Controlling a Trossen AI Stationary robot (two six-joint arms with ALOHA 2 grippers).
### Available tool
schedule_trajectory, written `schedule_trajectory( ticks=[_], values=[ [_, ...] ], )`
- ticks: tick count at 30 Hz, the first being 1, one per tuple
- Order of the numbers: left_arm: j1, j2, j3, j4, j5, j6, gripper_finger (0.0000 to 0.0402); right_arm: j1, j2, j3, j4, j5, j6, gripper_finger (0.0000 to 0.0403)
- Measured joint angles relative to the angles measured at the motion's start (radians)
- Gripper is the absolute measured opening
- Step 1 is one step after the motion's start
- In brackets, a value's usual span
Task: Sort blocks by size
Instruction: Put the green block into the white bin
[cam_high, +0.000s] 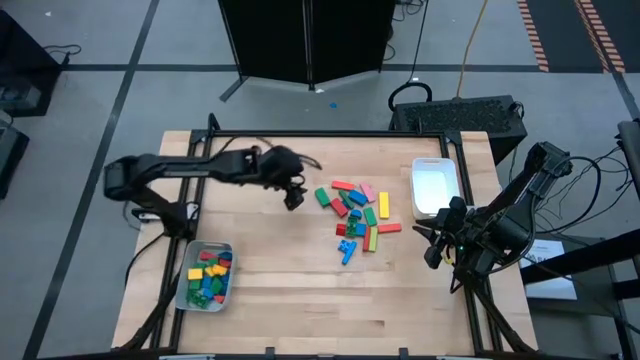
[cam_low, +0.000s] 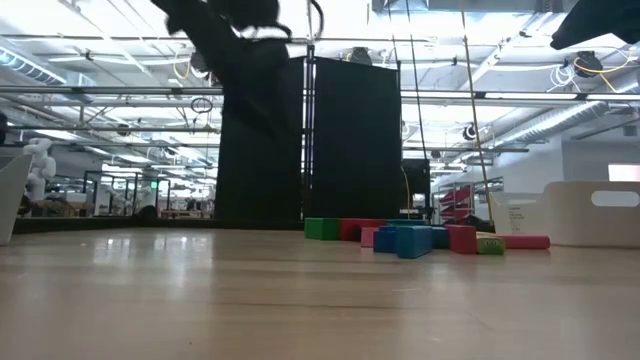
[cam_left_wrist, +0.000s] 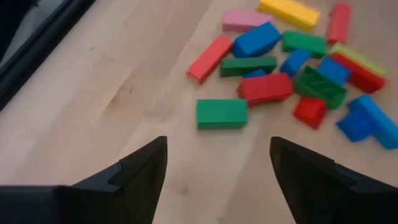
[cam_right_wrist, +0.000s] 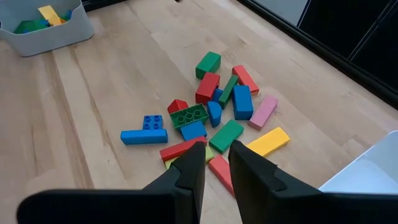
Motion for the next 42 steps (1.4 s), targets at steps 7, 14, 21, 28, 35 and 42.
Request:
schedule_trajectory(
  ticks=[7, 14, 21, 28, 35, 42],
  values=[
    [0.047, 0.194, 0.165, -0.024, 0.050, 0.109, 0.0280, -0.004, 0.000, 0.000, -0.001, -0.031, 0.037, 0.0068],
    [0.036, 0.286, 0.267, -0.157, 0.065, 0.614, 0.0280, -0.050, 0.000, 0.000, 0.027, -0.050, 0.071, 0.0069],
    [0.029, 0.342, 0.268, -0.165, 0.080, 0.961, 0.0280, -0.116, 0.000, 0.000, 0.113, -0.052, 0.064, 0.0069],
    [0.028, 0.440, 0.268, -0.130, 0.078, 1.166, 0.0280, -0.154, 0.000, 0.000, 0.151, -0.052, 0.064, 0.0069],
    [0.036, 0.510, 0.268, -0.054, 0.068, 1.293, 0.0280, -0.170, 0.000, 0.000, 0.191, -0.054, 0.063, 0.0068],
    [0.051, 0.542, 0.269, -0.049, 0.083, 1.289, 0.0238, -0.171, 0.000, 0.000, 0.207, -0.054, 0.070, 0.0068]
  ],
)
